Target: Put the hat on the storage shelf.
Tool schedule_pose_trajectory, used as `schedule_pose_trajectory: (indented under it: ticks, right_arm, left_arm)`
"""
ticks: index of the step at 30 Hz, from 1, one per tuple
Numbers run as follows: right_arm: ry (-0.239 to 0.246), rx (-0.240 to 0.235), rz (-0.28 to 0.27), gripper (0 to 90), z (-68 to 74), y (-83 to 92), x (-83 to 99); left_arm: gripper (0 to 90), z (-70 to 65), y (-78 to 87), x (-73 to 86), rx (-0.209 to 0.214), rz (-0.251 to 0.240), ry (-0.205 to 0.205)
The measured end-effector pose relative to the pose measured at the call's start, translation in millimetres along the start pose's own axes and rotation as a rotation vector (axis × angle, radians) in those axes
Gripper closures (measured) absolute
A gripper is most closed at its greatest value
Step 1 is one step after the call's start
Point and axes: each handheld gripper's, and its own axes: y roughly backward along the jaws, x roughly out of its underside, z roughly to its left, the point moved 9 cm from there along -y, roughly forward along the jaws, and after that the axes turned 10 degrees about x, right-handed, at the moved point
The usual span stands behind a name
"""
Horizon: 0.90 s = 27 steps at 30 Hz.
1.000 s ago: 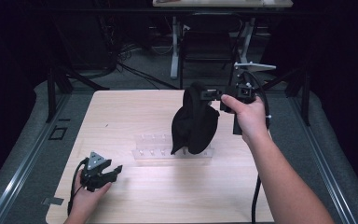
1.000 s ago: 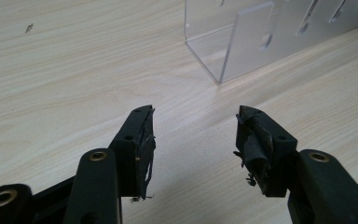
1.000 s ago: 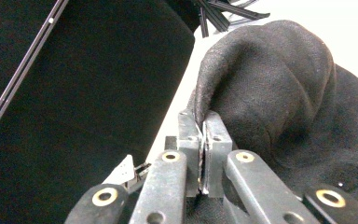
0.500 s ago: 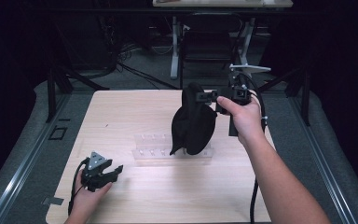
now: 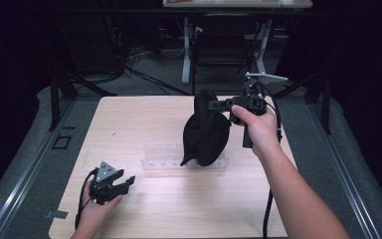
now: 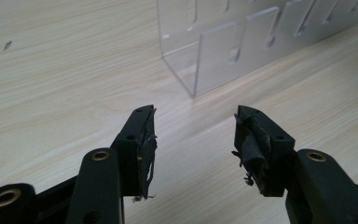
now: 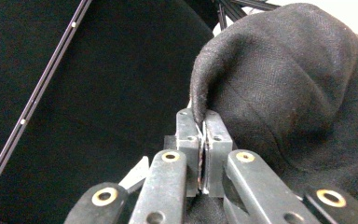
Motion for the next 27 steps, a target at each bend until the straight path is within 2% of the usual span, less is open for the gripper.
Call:
schedule_pose_trajectory:
  ticks: [8,12,13,16,25,27]
  right_arm:
    - [-0.007,-0.008,-0.001,87.8,0.6,-0.1,1.6]
    - [-0.005,-0.011,-0.002,87.7,2.0,-1.1,1.9]
    - [-0.005,-0.011,-0.002,87.7,2.0,-1.1,1.9]
    - [-0.006,-0.015,-0.001,87.5,3.4,-2.0,2.0]
    - [-0.003,-0.011,-0.005,87.2,5.9,-3.7,1.5]
    - [-0.003,-0.010,-0.006,87.2,6.6,-3.9,1.7]
  left_arm:
    - [49.8,-15.8,-3.0,-11.2,0.037,-0.007,-0.018]
    - [49.9,-31.2,-5.6,-22.2,0.066,-0.014,-0.055]
    - [50.8,-31.2,-5.6,-22.2,0.066,-0.014,-0.055]
    - [51.5,-44.5,-11.4,-34.4,0.088,-0.018,-0.098]
    - [56.3,-62.3,-21.3,-59.0,0.116,-0.035,-0.110]
    - [57.3,-70.8,-24.0,-67.4,0.130,-0.043,-0.123]
